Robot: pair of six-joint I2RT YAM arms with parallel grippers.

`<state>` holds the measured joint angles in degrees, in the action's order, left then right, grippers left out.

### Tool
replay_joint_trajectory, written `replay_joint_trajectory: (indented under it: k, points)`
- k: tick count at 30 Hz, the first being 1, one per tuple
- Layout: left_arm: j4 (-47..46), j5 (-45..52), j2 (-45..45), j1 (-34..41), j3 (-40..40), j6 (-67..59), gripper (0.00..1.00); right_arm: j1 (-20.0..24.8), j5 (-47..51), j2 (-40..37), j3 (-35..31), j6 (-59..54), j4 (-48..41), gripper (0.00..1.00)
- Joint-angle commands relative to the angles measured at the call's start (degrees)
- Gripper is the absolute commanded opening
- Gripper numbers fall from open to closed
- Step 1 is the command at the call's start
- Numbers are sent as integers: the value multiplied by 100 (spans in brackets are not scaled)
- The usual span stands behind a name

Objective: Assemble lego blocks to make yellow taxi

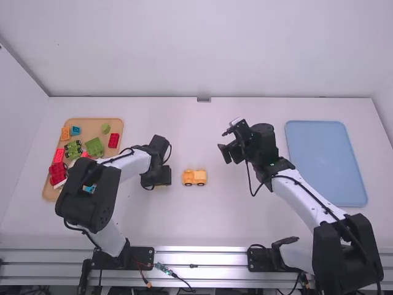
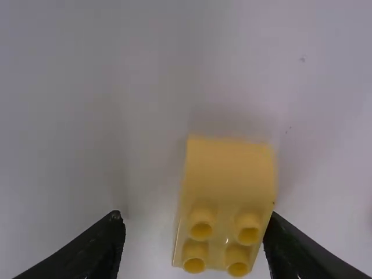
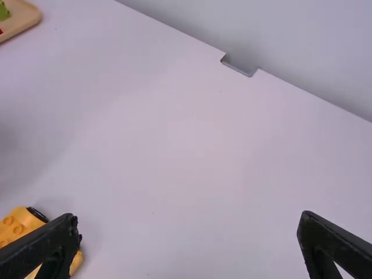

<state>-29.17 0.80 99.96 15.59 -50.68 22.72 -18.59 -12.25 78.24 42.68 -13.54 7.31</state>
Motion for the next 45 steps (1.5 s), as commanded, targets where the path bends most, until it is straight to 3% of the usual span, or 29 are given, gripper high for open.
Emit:
replay_joint_trajectory:
  k: [1,6,12,15,21,23,27,29,45]
  points:
    - [4,-37,8,20,42,-39,60,-31,9,-90,-31,24,-15,99]
    - [218,74,10,20,127,-188,44,28,11,-90,-31,28,-48,99]
    - [238,129,10,20,123,-155,35,24,9,-90,-31,24,-66,99]
    - [253,111,10,20,123,239,24,-28,11,-90,-33,24,-61,99]
    - [327,111,8,22,120,977,31,-9,9,-90,-31,22,-61,99]
    - [389,114,8,13,123,1653,17,-9,9,-90,-31,22,-63,99]
    - [386,111,8,13,123,2851,12,-9,9,-90,-31,24,-63,99]
    - [380,133,8,13,123,3334,2,-11,9,-90,-31,22,-68,99]
    - [435,881,8,11,127,7231,2,-11,11,-90,-31,24,-46,99]
